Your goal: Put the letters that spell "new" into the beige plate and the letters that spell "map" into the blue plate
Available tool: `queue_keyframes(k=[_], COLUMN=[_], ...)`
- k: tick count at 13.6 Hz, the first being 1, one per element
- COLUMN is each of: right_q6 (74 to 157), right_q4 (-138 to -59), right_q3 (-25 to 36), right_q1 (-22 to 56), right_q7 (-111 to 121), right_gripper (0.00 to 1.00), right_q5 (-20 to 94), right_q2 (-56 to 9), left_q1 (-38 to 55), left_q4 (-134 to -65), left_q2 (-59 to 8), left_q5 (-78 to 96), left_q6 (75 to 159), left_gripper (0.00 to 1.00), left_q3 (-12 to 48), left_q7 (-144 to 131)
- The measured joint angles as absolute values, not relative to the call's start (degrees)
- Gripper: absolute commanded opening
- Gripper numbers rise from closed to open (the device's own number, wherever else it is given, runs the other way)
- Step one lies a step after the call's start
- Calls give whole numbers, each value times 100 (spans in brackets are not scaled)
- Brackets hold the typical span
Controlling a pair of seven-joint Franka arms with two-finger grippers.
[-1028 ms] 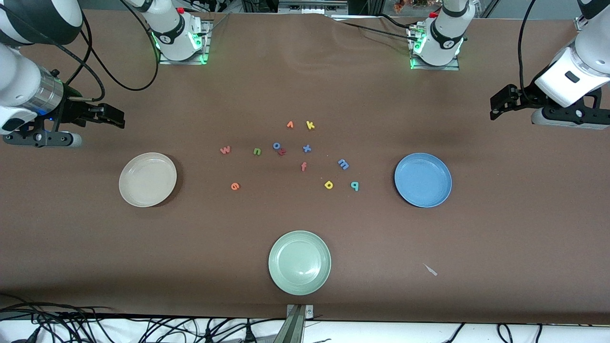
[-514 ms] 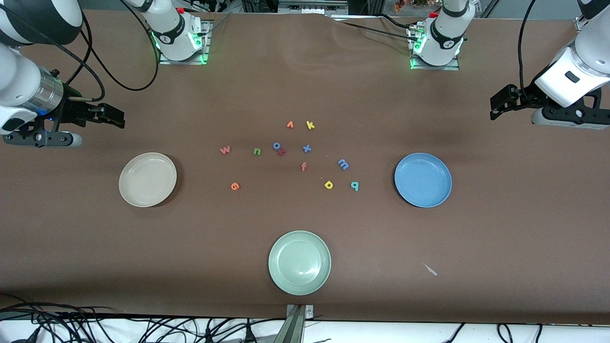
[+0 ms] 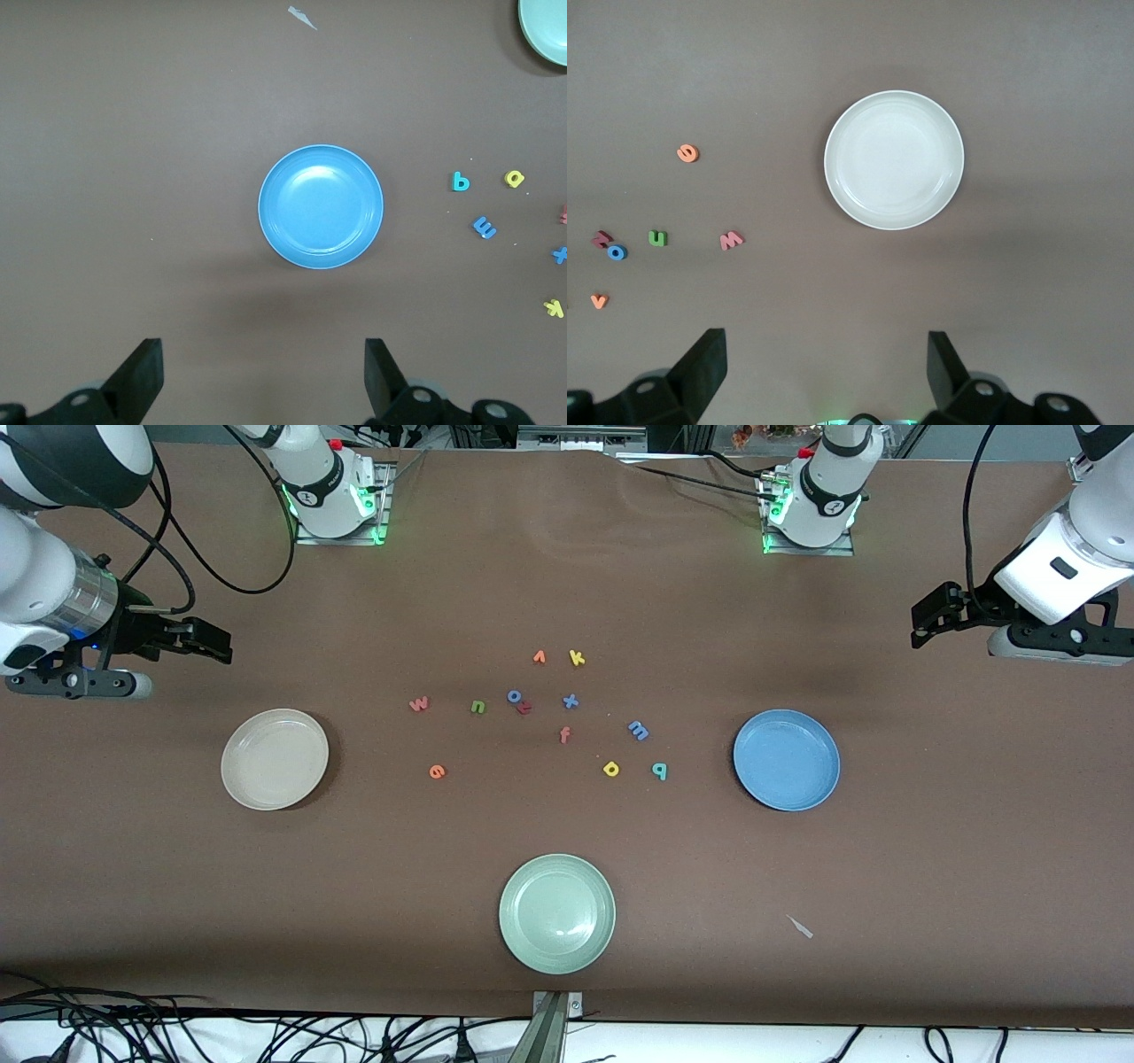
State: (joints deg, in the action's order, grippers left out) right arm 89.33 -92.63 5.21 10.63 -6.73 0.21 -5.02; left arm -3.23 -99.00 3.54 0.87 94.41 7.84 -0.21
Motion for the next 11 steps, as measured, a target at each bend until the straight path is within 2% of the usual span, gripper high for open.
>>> queue_keyframes(k=[11], right_q6=[8933], right_q4=[-9263], right_q3=[521], right_q1=[1063], right_q7=[-673], right_gripper=[100], right_q5=[21], right_q2=[-502], left_q1=[-323], left_q4=[-9900], left_q2=[354], left_q5=[87], left_q6=[9441], left_gripper=[100], left_q3=[784], left_q7=[-21])
